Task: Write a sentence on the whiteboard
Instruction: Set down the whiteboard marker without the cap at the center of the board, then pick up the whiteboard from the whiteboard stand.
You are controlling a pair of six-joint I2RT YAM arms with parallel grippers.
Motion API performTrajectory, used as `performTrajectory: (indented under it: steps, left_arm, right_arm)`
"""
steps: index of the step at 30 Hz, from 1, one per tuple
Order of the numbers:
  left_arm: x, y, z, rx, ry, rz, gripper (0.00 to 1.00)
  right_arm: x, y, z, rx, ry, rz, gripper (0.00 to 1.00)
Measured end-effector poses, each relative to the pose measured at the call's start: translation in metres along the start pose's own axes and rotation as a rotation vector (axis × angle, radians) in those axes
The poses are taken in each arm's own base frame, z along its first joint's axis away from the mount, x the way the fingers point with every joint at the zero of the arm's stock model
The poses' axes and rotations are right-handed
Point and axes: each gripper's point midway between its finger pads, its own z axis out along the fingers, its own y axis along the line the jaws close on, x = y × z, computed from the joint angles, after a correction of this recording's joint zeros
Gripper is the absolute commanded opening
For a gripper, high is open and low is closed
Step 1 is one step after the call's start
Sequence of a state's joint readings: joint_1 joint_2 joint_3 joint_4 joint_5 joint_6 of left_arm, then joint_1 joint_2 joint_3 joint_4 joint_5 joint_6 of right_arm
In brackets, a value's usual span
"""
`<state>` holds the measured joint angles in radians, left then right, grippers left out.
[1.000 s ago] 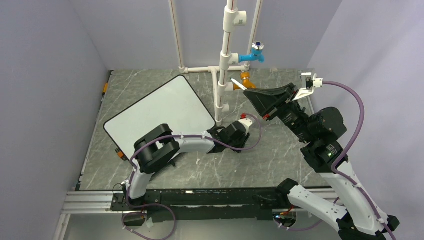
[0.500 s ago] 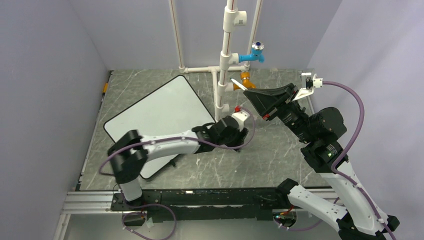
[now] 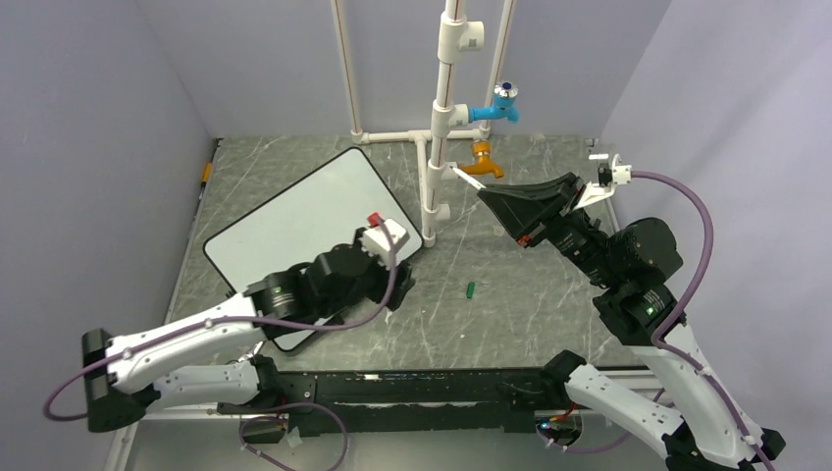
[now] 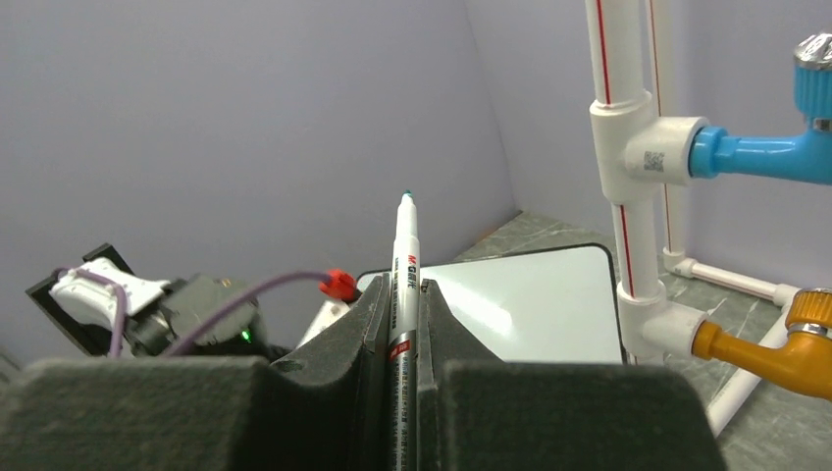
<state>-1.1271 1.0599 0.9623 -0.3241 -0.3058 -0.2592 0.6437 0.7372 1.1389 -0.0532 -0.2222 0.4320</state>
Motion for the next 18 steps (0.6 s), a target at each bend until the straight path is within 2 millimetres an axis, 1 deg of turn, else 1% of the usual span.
performTrajectory:
  steps: [4,6,7,11,13,15,18]
  left_arm:
    - [0.002,0.026,-0.031,-0.044,-0.005,-0.006,0.92]
    - [0.0,0.043,-0.044,-0.085,-0.015,-0.021,0.95]
    - [-0.001,0.054,-0.05,-0.111,-0.018,-0.032,0.98]
    - [-0.006,0.096,-0.07,-0.217,-0.025,-0.074,0.99]
    - [-0.009,0.114,-0.079,-0.256,-0.027,-0.091,0.99]
    - [-0.014,0.127,-0.087,-0.279,-0.025,-0.101,0.99]
    - [-0.026,0.142,-0.094,-0.288,-0.027,-0.113,1.0]
  right_arm:
    - [0.009,0.002,-0.002,-0.024,0.029,-0.014,0.0]
    - [0.014,0.003,-0.002,-0.035,0.045,-0.016,0.0]
    - [0.017,0.003,-0.003,-0.041,0.055,-0.016,0.0]
    - [0.031,0.004,-0.002,-0.065,0.101,-0.011,0.0]
    - [0.036,0.004,-0.002,-0.074,0.121,-0.007,0.0]
    - [0.039,0.005,-0.002,-0.082,0.133,-0.007,0.0]
    - [0.048,0.004,-0.002,-0.087,0.166,-0.004,0.0]
